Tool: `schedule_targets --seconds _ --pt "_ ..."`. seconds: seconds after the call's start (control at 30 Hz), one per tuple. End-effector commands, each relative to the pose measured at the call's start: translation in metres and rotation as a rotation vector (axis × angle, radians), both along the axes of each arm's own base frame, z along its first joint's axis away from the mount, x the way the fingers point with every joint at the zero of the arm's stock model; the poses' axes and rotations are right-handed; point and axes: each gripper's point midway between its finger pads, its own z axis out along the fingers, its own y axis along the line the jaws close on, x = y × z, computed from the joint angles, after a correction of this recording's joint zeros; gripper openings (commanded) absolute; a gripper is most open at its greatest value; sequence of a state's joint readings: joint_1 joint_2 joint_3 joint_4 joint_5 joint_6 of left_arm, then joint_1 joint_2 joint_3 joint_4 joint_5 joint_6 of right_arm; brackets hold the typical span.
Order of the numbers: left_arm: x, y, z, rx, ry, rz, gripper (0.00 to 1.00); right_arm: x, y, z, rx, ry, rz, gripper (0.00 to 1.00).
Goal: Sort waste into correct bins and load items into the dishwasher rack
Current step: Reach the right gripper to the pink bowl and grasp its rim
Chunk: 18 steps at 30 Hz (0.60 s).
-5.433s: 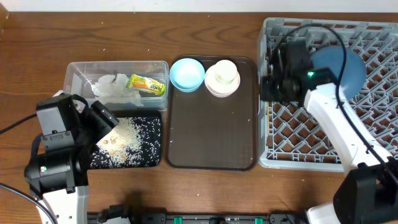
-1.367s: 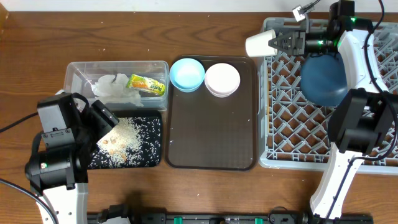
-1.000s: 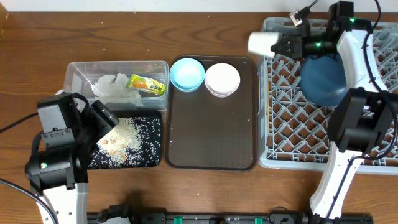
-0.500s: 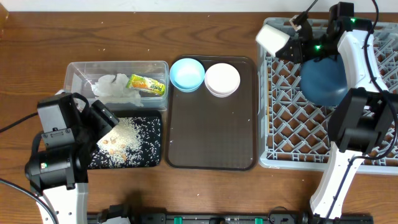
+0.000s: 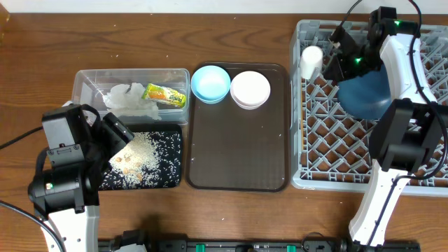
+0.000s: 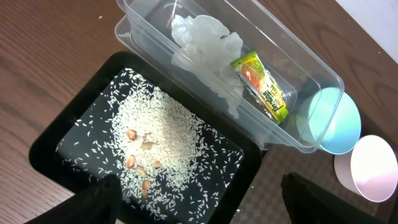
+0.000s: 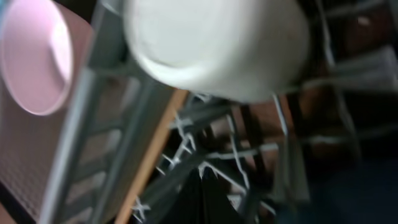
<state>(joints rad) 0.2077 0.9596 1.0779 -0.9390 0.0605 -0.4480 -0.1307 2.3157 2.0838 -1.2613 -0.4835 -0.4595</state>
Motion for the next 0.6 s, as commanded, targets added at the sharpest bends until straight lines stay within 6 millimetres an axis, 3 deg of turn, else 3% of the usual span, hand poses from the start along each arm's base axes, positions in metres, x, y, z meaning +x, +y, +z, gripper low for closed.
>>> schedule_targets --seconds 0.0,0.17,0.27,0.37,0.43,0.57 --pt "0.000 0.003 0.003 0.014 -0.003 0.008 0.85 -0.002 -0.013 0.025 -0.071 -0.040 -0.034 0.02" --pt "0.000 0.003 0.003 0.014 -0.003 0.008 0.85 -0.005 0.004 0.082 -0.074 -0.148 -0.048 0.02" --pt "0.000 0.003 0.003 0.014 -0.003 0.008 0.85 -0.013 0.031 0.117 -0.066 -0.213 -0.020 0.03" --pt "0.000 0.003 0.003 0.014 -0.003 0.008 0.85 -0.026 0.072 0.142 -0.056 -0.269 0.065 0.08" --pt "0.000 0.003 0.003 0.014 -0.003 0.008 0.85 -0.035 0.101 0.149 -0.046 -0.287 0.130 0.19" --pt "0.000 0.003 0.003 0.014 -0.003 0.008 0.85 -0.051 0.156 0.138 -0.067 -0.252 0.208 0.23"
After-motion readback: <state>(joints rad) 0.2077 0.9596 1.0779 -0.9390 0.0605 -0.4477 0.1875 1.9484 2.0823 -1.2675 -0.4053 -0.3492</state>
